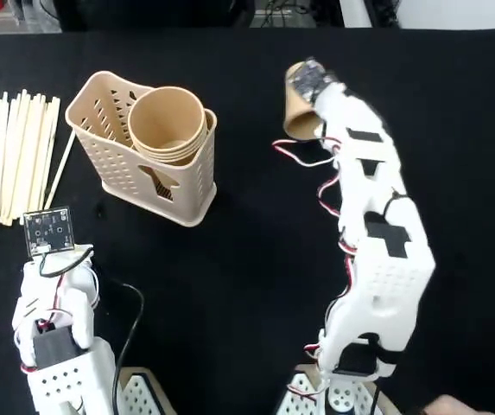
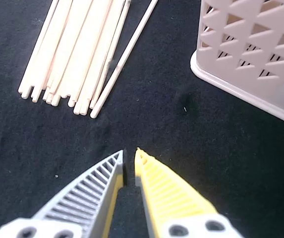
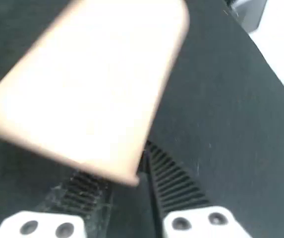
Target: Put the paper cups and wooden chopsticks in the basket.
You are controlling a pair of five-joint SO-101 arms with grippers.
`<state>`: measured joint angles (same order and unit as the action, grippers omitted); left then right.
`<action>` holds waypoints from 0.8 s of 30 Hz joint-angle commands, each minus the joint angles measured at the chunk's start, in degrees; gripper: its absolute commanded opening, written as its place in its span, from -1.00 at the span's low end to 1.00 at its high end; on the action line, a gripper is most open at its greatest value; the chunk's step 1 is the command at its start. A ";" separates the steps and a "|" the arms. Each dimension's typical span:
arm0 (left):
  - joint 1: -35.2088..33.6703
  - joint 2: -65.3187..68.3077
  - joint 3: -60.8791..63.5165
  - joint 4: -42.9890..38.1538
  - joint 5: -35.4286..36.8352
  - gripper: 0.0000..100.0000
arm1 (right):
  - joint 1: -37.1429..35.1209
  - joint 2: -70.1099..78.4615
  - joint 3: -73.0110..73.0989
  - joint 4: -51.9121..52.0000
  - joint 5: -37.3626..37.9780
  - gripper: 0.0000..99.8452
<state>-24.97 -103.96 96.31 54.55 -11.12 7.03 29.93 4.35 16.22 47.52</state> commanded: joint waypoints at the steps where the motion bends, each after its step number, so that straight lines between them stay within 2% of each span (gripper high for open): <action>1: -0.40 -0.53 1.01 0.35 0.18 -0.89 | 1.58 -5.41 -1.89 2.81 -2.11 -0.97; 7: -0.40 -0.53 1.01 0.35 0.18 -0.89 | 1.23 -13.14 -1.45 13.01 -2.29 -0.97; 15: -0.40 -0.53 1.01 0.35 0.18 -0.89 | 1.14 -24.92 -1.54 27.43 -6.95 -0.97; 24: -0.40 -0.53 1.01 0.35 0.18 -0.89 | -2.73 -40.75 -1.98 50.55 -6.95 -0.97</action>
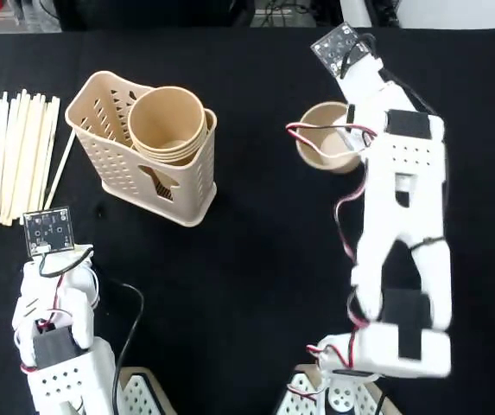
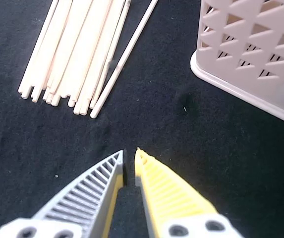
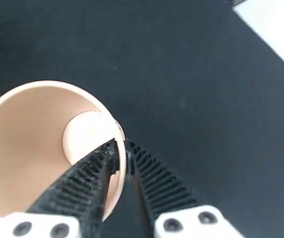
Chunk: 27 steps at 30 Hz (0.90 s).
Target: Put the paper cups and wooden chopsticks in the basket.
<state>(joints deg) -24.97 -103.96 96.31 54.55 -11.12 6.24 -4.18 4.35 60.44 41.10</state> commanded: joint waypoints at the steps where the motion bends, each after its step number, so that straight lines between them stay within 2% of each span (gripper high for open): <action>1: -0.40 -0.53 1.01 0.35 0.18 -0.89 | -2.55 -8.31 -1.98 8.70 -0.62 -0.97; 8: -0.40 -0.53 1.01 0.35 0.18 -0.89 | -7.12 -16.66 -8.04 21.27 -7.38 -0.97; 16: -0.40 -0.53 1.01 0.35 0.18 -0.89 | -13.54 -17.54 -32.31 35.08 -17.67 -0.97; 22: -0.40 -0.53 1.01 0.35 0.18 -0.89 | -24.97 -17.45 -46.73 35.69 -20.66 -0.97; 27: -0.40 -0.53 1.01 0.35 0.18 -0.89 | -34.55 -17.27 -47.96 29.19 -20.31 -0.97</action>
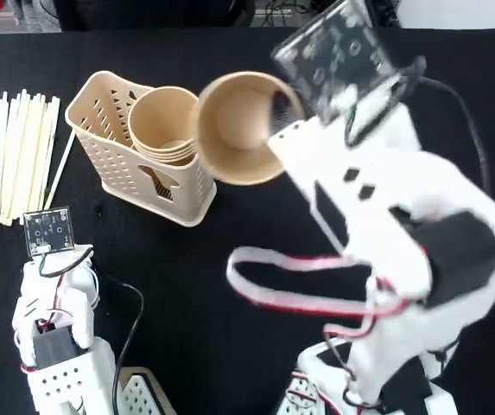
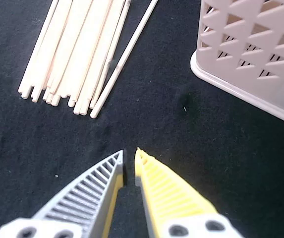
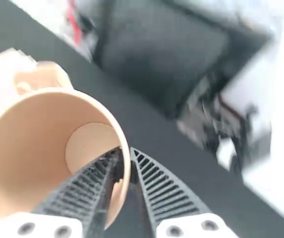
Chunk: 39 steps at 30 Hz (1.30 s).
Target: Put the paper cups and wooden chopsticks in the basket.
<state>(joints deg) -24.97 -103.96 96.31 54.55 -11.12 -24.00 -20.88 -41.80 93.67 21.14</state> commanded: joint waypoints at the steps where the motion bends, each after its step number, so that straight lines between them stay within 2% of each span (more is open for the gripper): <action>1: -0.40 -0.53 1.01 0.35 0.18 -0.89 | -5.19 -0.13 -0.66 -5.54 -0.35 -0.97; 10: -0.40 -0.53 1.01 0.35 0.18 -0.89 | -6.15 13.23 1.01 -13.10 -0.09 -0.97; 16: -0.40 -0.53 1.01 0.35 0.18 -0.89 | -6.15 21.93 -4.79 -13.54 2.81 -0.97; 25: -0.40 -0.53 1.01 0.35 0.18 -0.89 | -6.33 29.49 -8.40 -11.43 2.29 -0.97; 28: -0.40 -0.53 1.01 0.35 0.18 -0.89 | -7.56 31.43 -8.48 -11.43 -0.44 -0.96; 30: -0.40 -0.53 1.01 0.35 0.18 -0.89 | -8.44 32.13 -8.48 -11.43 -3.43 -0.82; 34: -0.40 -0.53 1.01 0.35 0.18 -0.89 | -8.44 31.78 -8.57 -11.43 -7.21 -0.36; 36: -0.40 -0.53 1.01 0.35 0.18 -0.89 | -8.53 30.20 -8.57 -11.43 -5.36 -0.33; 39: -0.40 -0.53 1.01 0.35 0.18 -0.89 | -8.44 26.24 -8.57 -11.43 -0.26 -0.43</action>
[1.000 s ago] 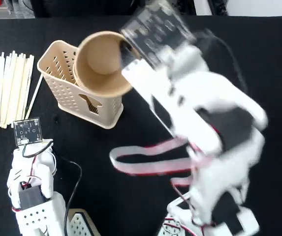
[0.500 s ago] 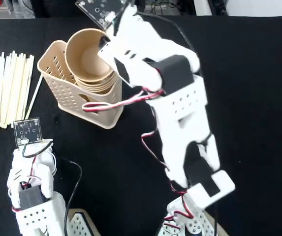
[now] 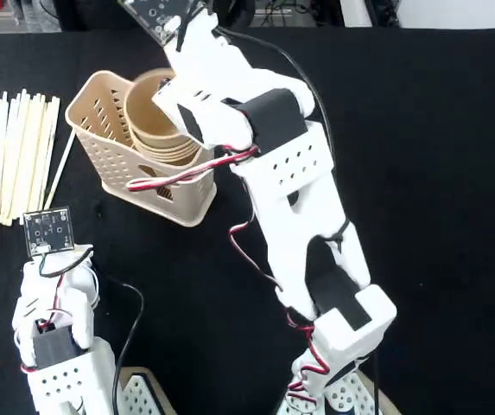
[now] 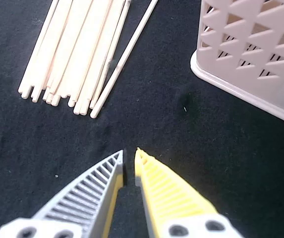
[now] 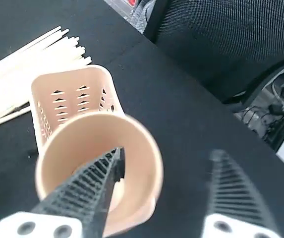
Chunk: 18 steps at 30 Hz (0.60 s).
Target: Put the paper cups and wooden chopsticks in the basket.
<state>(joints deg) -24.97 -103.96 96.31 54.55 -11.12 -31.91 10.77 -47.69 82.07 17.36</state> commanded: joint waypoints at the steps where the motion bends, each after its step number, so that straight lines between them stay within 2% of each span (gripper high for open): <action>1: -0.40 -0.53 1.01 0.35 0.18 -0.89 | -0.44 -6.99 -2.68 0.18 4.75 -0.46; 5: -0.40 -0.53 1.01 0.35 0.18 -0.89 | 1.49 -13.85 -2.59 2.99 6.24 -0.50; 12: -0.40 -0.53 1.01 0.35 0.18 -0.89 | 7.65 -27.47 -1.27 19.34 5.89 -0.50; 18: -0.40 -0.53 1.01 0.35 0.18 -0.89 | 15.74 -44.53 16.40 19.08 6.33 -0.50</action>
<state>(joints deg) -24.97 -103.96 96.31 54.55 -11.12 -20.04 -25.71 -39.60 99.12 23.43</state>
